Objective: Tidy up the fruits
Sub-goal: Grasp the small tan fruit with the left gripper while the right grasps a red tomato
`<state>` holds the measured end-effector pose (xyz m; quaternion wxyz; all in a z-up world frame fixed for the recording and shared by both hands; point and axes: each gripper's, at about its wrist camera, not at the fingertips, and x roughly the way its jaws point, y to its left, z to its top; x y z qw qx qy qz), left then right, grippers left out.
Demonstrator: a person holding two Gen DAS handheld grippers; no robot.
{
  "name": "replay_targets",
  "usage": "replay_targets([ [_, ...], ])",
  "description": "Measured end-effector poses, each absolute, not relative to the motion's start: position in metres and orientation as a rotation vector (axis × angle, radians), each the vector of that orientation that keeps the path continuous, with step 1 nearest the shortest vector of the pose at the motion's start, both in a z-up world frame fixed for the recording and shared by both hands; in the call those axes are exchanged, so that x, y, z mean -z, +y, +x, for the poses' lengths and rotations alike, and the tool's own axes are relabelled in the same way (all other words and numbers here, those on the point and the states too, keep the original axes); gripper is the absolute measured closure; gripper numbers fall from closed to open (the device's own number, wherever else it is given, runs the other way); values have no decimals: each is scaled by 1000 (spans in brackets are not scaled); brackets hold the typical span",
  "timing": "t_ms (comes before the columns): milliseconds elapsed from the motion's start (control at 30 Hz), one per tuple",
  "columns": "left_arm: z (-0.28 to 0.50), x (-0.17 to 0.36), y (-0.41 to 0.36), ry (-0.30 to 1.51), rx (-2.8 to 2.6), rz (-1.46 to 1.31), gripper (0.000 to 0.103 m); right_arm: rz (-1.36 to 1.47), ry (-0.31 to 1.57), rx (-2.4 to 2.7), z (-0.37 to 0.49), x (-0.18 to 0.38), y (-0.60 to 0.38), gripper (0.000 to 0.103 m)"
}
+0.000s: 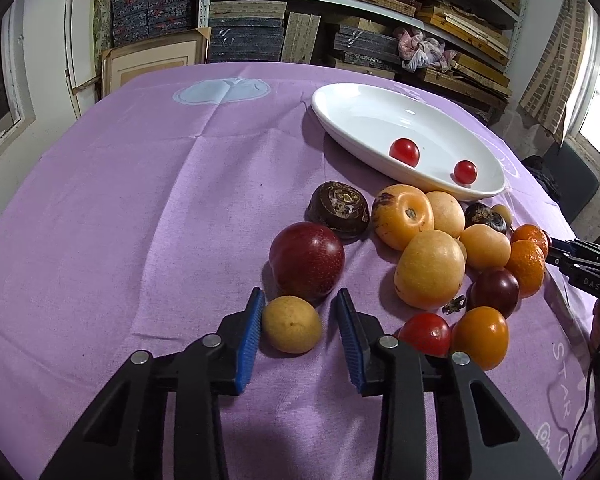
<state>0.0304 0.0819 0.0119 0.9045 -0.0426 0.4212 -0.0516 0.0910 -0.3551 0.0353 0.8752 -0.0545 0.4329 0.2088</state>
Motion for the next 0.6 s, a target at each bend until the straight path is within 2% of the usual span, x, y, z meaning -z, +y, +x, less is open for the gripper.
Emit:
replay_targets([
  [133, 29, -13, 83, 864, 111, -99, 75, -114, 902, -442, 91, -35, -356, 73],
  [400, 16, -20, 80, 814, 99, -77, 75, -78, 882, -442, 85, -39, -365, 73],
  [600, 7, -48, 75, 719, 76, -56, 75, -43, 843, -437, 80, -49, -371, 73],
])
